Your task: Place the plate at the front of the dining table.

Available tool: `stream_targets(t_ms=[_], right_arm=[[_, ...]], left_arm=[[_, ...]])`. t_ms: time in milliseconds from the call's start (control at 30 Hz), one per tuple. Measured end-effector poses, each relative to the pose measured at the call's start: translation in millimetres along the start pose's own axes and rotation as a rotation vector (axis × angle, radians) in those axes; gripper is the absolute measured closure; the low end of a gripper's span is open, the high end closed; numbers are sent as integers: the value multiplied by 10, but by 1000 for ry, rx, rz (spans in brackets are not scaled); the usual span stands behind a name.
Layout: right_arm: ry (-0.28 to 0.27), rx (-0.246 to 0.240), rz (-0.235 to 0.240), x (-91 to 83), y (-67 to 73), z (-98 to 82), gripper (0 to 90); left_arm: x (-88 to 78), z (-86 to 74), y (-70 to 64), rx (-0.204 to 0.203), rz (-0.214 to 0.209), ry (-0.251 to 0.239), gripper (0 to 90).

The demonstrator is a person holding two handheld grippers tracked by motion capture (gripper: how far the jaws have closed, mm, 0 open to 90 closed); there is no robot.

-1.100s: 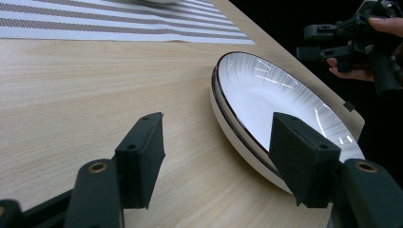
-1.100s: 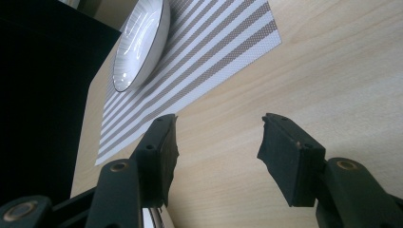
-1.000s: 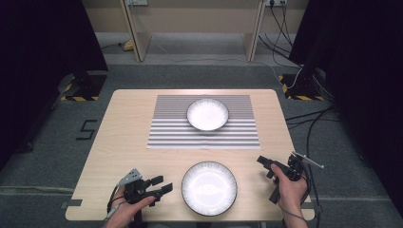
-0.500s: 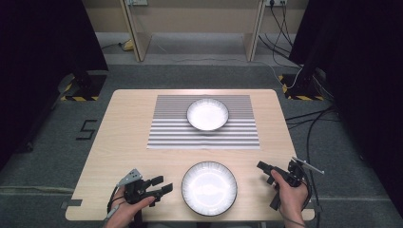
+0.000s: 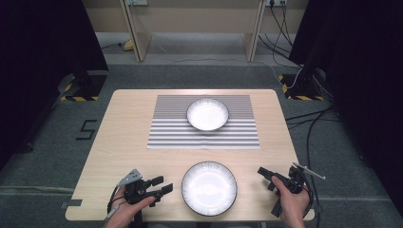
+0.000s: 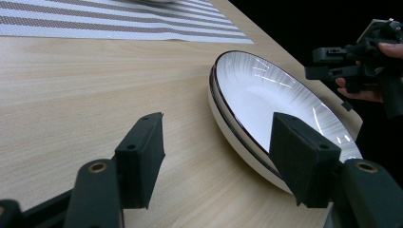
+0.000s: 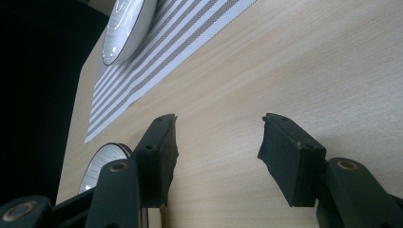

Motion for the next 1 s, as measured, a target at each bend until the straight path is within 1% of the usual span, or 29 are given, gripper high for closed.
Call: stream_targets(t_ms=[300,333,433,533,667,733,767,833,900,933,1000], right_arm=[[-11,5,-5,-69,-72,-60,460],[-5,6,-6,-74,-80,-76,460],[-9,11,1,-80,-89,-108,460],[-3,11,-3,-90,-106,-124,459],[-10,16,0,-105,-129,-138,458],[-5,9,-8,-122,-134,-149,459],[-7,16,-3,-129,-133,-149,458],[-11,9,-11,-147,-141,-147,459],[-13,14,-7,-159,-146,-151,458],[-16,6,-13,-164,-153,-154,458],[-14,10,-12,-173,-164,-164,458]], left_arm=[[3,-1,0,-1,1,0,359],[3,-2,1,-1,1,0,358],[5,-4,-2,-1,0,2,358],[7,-6,-3,-1,0,3,358],[8,-8,0,-3,2,4,358],[8,-8,1,-2,3,4,358],[10,-8,1,-2,2,4,359],[12,-9,-1,-2,2,5,358],[14,-10,-6,-2,-1,4,358],[15,-10,-8,-2,-2,4,358],[18,-11,-6,-2,-1,4,358]])
Point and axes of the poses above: each handheld gripper's, and its own axes: x roughly forward along the jaws, z roughly out of its top, y roughly to its left, the point moved 6 cm from there along x, roughly forward along the jaws, and after that the axes turned 5 degrees about z, right-handed, at the moved point
